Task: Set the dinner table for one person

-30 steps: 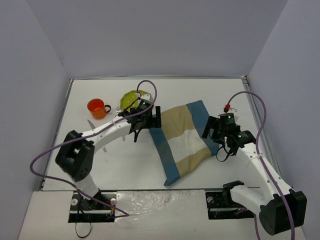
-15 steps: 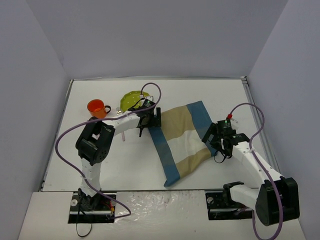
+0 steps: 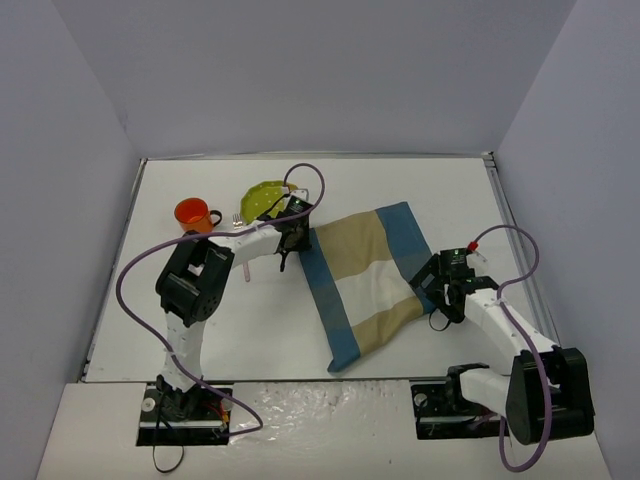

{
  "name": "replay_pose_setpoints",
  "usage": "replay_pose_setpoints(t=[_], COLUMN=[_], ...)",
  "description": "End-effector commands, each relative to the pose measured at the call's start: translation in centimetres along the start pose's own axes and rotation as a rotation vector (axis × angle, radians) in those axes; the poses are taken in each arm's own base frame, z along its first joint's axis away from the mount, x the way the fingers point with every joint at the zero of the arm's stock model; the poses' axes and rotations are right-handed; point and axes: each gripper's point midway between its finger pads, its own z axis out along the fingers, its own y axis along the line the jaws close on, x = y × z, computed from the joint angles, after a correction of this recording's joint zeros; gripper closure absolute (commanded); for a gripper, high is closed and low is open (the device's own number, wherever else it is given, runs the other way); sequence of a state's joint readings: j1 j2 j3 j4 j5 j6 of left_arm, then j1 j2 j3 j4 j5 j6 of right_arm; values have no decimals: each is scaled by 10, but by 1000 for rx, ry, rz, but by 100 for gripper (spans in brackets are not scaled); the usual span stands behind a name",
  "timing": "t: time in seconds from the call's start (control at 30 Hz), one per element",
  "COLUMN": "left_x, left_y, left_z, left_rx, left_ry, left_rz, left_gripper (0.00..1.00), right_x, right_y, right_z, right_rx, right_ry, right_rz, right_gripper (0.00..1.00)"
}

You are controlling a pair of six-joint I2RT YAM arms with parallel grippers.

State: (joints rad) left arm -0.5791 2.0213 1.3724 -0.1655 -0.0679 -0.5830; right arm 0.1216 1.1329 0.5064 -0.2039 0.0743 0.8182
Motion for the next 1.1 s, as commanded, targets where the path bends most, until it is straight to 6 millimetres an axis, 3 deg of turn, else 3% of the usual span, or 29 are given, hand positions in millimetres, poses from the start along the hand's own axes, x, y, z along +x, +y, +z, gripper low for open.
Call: replay_pose_setpoints(t=[0.0, 0.23, 0.33, 0.4, 0.47, 0.5, 0.73, 0.83, 0.93, 0.97, 1.03, 1.07], left_x=[7, -7, -7, -9, -18, -22, -64, -76, -79, -78, -74, -73], left_y=[5, 2, -1, -3, -7, -8, -19, -22, -20, -18, -17, -18], left_z=[2, -14, -16, -19, -29, -33, -93, -115, -113, -109, -98, -92], left_rx=[6, 25, 42, 53, 69, 73, 126, 150, 134, 127, 116, 117], left_ry=[34, 4, 10, 8, -18, -27, -149, -202, -216, -215, -204, -204], left_rz=[40, 80, 86, 88, 89, 90, 72, 50, 42, 41, 43, 41], left_gripper=[97, 100, 100, 100, 100, 100, 100, 100, 100, 100, 100, 100], right_x=[-9, 1, 1, -8, -31, -47, -151, -170, -167, -164, -156, -152], right_y=[-5, 1, 2, 8, 12, 18, 50, 63, 76, 80, 84, 85], right_z=[14, 32, 34, 32, 23, 12, -73, -91, -75, -67, -51, -44], right_rx=[33, 5, 6, -4, 31, 45, 151, 160, 163, 164, 163, 159], right_ry=[-44, 0, 6, -16, -74, -100, -337, -377, -329, -308, -263, -243], right_rz=[58, 42, 24, 0, -35, -60, -204, -245, -298, -312, -333, -339], right_gripper=[4, 18, 48, 80, 98, 100, 100, 100, 92, 79, 41, 27])
